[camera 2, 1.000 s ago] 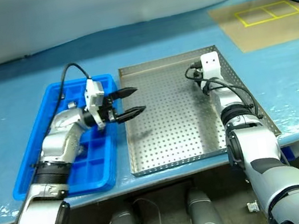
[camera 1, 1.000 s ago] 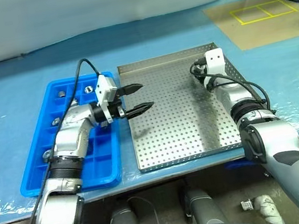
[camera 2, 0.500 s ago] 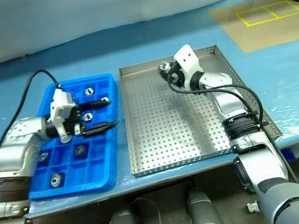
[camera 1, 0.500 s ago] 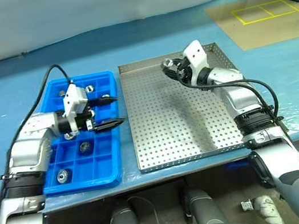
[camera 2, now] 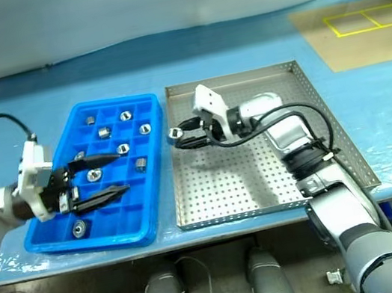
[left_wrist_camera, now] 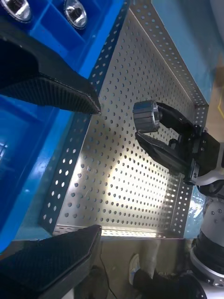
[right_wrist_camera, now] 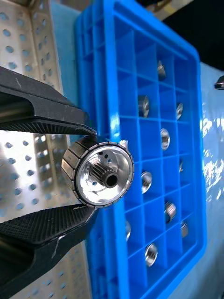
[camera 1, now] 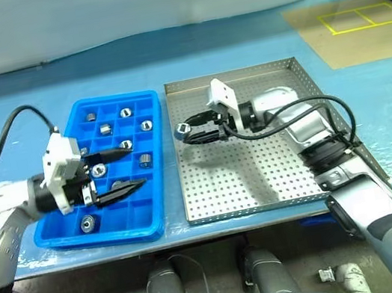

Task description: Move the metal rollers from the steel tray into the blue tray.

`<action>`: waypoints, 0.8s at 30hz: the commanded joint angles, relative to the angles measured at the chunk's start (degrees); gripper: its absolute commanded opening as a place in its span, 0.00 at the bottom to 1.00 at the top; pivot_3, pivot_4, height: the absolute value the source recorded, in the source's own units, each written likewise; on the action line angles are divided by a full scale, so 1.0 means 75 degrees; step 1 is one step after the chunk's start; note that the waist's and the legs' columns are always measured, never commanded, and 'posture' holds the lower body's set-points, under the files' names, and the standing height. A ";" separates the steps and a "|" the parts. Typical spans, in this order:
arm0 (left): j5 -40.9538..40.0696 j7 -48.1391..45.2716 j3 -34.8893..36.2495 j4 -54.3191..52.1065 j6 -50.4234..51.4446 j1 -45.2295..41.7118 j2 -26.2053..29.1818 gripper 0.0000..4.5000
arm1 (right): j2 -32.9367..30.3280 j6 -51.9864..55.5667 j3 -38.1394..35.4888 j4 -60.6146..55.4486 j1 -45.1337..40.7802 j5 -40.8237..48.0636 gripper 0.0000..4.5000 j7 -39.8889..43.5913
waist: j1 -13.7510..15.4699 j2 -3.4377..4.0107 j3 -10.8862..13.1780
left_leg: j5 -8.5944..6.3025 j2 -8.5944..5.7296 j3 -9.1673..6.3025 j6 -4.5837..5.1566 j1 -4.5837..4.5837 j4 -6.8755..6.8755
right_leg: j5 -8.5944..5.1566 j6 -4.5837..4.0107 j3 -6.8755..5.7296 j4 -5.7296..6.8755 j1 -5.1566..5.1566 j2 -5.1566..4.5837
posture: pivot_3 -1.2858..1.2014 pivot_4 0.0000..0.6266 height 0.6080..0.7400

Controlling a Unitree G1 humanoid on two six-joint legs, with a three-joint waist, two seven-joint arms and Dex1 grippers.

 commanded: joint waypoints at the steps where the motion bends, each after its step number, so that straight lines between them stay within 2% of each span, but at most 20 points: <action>1: -0.0512 0.0513 0.0974 -0.1110 0.0327 0.0947 0.0060 0.89 | 0.0375 -0.0423 0.0243 0.0238 -0.0291 0.0040 0.40 0.0415 | 0.0072 -0.0005 0.0000 | 0.0001 0.0004 -0.0002 -0.0001 -0.0002 -0.0003 | -0.0001 -0.0002 -0.0003 -0.0003 -0.0001 0.0001 | 0.61 0.24 1.00; 6: -0.1089 0.1101 0.1982 -0.2229 0.0664 0.2492 -0.0127 0.89 | 0.0854 -0.0787 0.0485 0.0769 -0.0493 -0.0031 0.40 0.0792 | 0.0407 -0.0009 0.0002 | 0.0000 0.0006 -0.0012 -0.0001 -0.0018 -0.0004 | -0.0006 -0.0006 -0.0021 -0.0006 -0.0006 -0.0001 | 0.65 0.24 1.00; 11: -0.1379 0.1572 0.2607 -0.2891 0.0679 0.3559 -0.0396 0.89 | 0.1232 -0.1042 0.0624 0.1044 -0.0616 -0.0053 0.40 0.1115 | 0.0684 -0.0013 0.0003 | -0.0001 0.0006 -0.0018 -0.0001 -0.0017 -0.0009 | -0.0010 0.0000 -0.0021 -0.0004 -0.0005 -0.0002 | 0.68 0.24 1.00; 15: -0.1612 0.1857 0.3050 -0.3316 0.0586 0.4287 -0.0623 0.89 | 0.1248 -0.1387 0.0969 0.1169 -0.0506 -0.0238 0.40 0.1678 | 0.0879 -0.0015 0.0002 | -0.0001 0.0006 -0.0027 -0.0001 -0.0020 -0.0012 | -0.0040 0.0049 -0.0022 -0.0005 -0.0007 -0.0001 | 0.70 0.24 1.00; 24: -0.1710 0.2216 0.2921 -0.3542 0.0345 0.4715 -0.0758 0.89 | 0.1329 -0.1687 0.1369 0.1181 -0.0086 -0.0553 0.40 0.1821 | 0.1150 -0.0015 0.0002 | -0.0002 0.0003 -0.0031 -0.0001 -0.0019 -0.0018 | -0.0043 0.0055 -0.0016 -0.0005 -0.0009 0.0000 | 0.70 0.24 1.00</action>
